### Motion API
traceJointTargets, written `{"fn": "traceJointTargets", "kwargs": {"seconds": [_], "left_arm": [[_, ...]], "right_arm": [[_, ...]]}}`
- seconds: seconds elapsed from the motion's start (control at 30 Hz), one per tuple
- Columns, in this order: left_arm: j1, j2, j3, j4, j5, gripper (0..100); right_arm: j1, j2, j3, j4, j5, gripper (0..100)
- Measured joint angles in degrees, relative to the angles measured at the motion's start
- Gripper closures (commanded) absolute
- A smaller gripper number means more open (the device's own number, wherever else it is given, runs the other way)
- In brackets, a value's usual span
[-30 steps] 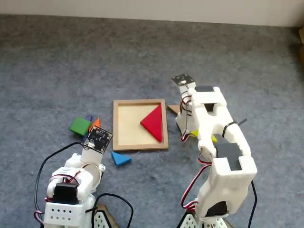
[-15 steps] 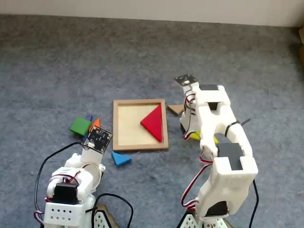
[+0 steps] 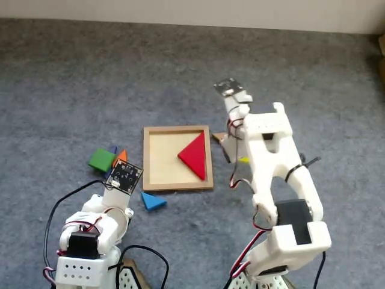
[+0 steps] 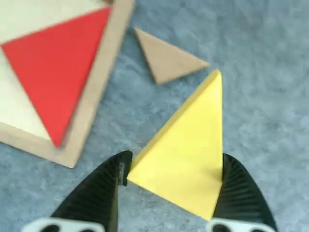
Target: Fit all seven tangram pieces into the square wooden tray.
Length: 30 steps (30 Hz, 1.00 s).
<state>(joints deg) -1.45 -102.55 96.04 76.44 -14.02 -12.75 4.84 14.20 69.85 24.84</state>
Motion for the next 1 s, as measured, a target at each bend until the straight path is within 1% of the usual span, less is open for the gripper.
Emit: {"fn": "traceJointTargets", "kwargs": {"seconds": [0.13,0.3,0.57,0.67,0.83,0.9,1.0], "left_arm": [[0.00,0.00,0.00,0.00,0.00,99],[0.00,0.00,0.00,0.00,0.00,99],[0.00,0.00,0.00,0.00,0.00,99],[0.00,0.00,0.00,0.00,0.00,99],[0.00,0.00,0.00,0.00,0.00,99],[0.00,0.00,0.00,0.00,0.00,99],[0.00,0.00,0.00,0.00,0.00,99]], "right_arm": [[-4.75,0.00,0.09,-4.92,0.70,85.3],[-10.55,0.00,0.09,-11.96,8.62,85.6],[-18.20,0.00,0.09,-25.32,15.47,85.7],[-20.13,0.79,0.18,-28.04,18.99,85.7],[-21.89,6.59,0.18,-30.95,27.43,85.7],[-22.07,7.65,0.18,-31.30,29.45,85.7],[-22.15,8.18,0.18,-31.47,30.42,85.4]]}}
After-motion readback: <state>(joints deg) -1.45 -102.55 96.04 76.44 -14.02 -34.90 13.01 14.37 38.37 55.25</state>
